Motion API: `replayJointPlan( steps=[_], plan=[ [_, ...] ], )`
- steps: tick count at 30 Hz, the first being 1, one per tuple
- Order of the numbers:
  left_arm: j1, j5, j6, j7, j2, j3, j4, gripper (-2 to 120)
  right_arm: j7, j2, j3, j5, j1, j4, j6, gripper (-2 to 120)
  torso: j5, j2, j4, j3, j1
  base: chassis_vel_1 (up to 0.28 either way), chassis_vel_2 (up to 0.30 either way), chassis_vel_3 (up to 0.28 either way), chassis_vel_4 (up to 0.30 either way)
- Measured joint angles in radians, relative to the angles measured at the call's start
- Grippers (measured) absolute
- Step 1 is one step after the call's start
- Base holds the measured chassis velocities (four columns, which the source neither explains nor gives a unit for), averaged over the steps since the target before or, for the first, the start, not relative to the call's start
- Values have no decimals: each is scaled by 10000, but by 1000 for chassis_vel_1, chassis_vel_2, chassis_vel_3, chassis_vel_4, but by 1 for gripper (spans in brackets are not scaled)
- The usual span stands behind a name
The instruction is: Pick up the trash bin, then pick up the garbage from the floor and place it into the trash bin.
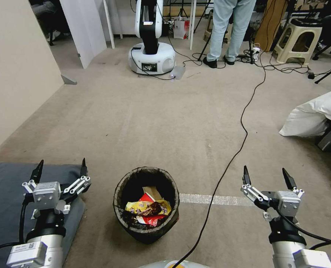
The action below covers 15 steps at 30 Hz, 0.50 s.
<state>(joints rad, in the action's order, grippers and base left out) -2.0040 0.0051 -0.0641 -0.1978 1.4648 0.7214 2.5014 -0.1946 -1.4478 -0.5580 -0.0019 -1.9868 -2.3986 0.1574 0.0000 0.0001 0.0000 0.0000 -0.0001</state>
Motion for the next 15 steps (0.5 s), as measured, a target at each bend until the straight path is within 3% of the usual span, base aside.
replayJointPlan(
  steps=[15],
  plan=[
    [5, -11, 16, -6, -4, 0, -11, 100, 0, 2, 1, 7, 9, 5, -15, 100, 0, 0, 1, 0, 1, 0, 0, 0, 0]
  ],
)
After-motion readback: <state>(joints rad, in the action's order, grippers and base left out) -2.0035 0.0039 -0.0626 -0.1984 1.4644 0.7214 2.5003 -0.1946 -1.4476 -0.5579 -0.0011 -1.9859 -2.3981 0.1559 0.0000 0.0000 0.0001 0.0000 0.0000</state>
